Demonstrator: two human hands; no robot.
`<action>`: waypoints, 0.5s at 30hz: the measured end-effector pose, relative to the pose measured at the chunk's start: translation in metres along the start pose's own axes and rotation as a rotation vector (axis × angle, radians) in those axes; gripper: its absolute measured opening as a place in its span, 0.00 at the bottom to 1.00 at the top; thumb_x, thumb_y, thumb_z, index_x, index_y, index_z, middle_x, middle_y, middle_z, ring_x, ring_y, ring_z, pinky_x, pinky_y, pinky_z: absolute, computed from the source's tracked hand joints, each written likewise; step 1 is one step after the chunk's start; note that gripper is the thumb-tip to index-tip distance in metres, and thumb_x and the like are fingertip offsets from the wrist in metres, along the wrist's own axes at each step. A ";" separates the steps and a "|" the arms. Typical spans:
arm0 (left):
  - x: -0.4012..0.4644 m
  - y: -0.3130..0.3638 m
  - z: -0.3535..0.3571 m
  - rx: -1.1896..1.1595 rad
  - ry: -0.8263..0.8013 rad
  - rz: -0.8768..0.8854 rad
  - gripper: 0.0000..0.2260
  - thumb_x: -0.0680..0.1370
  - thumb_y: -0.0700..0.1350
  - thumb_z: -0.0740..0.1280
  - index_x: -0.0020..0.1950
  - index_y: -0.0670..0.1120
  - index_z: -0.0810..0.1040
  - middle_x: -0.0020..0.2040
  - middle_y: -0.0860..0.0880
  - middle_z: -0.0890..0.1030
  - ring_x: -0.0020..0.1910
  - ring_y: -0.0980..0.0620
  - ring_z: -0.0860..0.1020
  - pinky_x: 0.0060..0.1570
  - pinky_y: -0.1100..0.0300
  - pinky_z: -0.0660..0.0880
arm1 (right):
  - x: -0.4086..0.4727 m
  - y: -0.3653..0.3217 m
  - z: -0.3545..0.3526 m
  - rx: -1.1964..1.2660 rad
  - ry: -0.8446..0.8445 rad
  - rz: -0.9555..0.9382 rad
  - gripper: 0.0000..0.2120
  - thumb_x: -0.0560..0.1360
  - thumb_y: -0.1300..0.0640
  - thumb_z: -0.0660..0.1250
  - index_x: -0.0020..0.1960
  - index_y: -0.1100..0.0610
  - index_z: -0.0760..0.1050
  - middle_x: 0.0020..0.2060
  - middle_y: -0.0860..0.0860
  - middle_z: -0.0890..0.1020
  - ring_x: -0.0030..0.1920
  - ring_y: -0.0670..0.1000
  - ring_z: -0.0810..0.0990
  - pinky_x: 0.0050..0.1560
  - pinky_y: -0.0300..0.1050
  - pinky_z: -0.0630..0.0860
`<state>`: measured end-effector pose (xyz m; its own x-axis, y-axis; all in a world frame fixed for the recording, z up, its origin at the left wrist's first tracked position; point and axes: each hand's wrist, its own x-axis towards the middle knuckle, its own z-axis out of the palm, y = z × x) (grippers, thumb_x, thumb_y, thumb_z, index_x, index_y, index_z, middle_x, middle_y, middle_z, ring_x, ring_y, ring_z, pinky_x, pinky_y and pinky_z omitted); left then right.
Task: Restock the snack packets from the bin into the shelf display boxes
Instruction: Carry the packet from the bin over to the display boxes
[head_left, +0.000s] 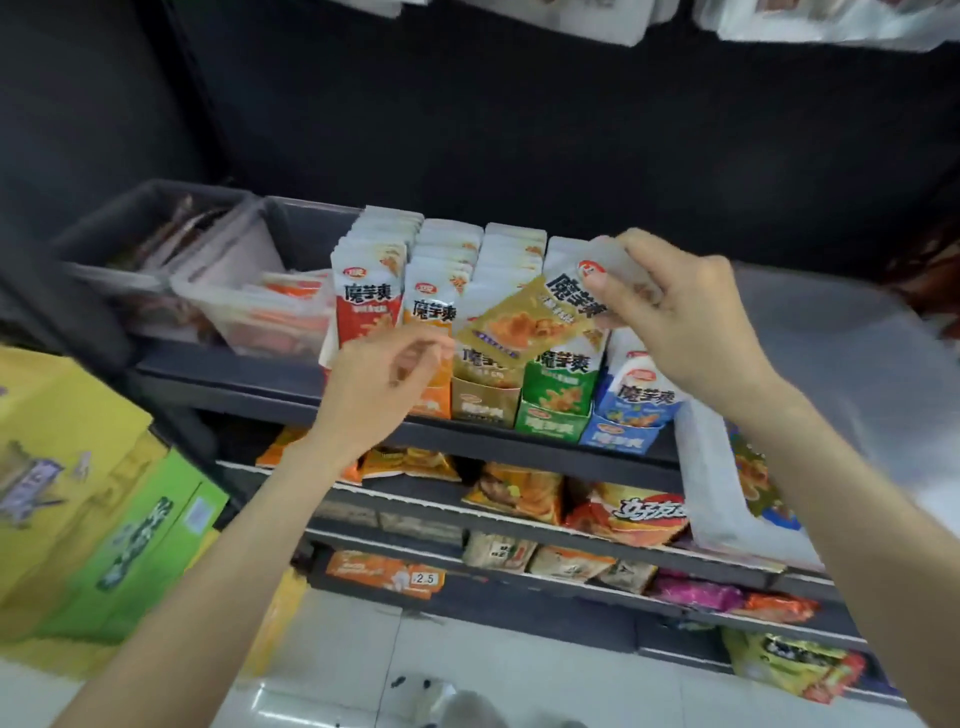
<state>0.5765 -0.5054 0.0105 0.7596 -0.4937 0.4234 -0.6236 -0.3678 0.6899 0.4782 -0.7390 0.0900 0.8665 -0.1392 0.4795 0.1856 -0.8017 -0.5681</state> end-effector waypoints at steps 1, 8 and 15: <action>0.005 -0.009 -0.001 0.058 -0.116 0.029 0.11 0.79 0.41 0.64 0.59 0.52 0.79 0.54 0.57 0.82 0.51 0.59 0.80 0.54 0.62 0.76 | 0.001 -0.003 0.009 -0.062 0.032 -0.017 0.12 0.79 0.47 0.62 0.42 0.52 0.66 0.29 0.55 0.72 0.33 0.53 0.80 0.32 0.53 0.76; 0.043 -0.030 -0.004 0.072 -0.341 -0.009 0.18 0.80 0.41 0.62 0.69 0.52 0.71 0.56 0.61 0.74 0.46 0.65 0.75 0.50 0.71 0.73 | -0.002 -0.018 0.031 -0.268 0.124 -0.062 0.07 0.79 0.54 0.64 0.51 0.56 0.78 0.25 0.48 0.74 0.27 0.50 0.71 0.29 0.39 0.67; 0.056 -0.032 -0.001 -0.065 -0.250 0.035 0.14 0.75 0.43 0.70 0.61 0.48 0.79 0.50 0.57 0.81 0.42 0.68 0.77 0.43 0.78 0.72 | 0.007 -0.021 0.053 -0.419 -0.080 -0.170 0.09 0.79 0.54 0.63 0.50 0.58 0.78 0.30 0.51 0.80 0.28 0.51 0.77 0.29 0.47 0.75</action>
<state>0.6394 -0.5209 0.0125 0.6635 -0.6877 0.2946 -0.6290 -0.2995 0.7174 0.5047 -0.6922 0.0703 0.8762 0.0469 0.4796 0.1389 -0.9776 -0.1582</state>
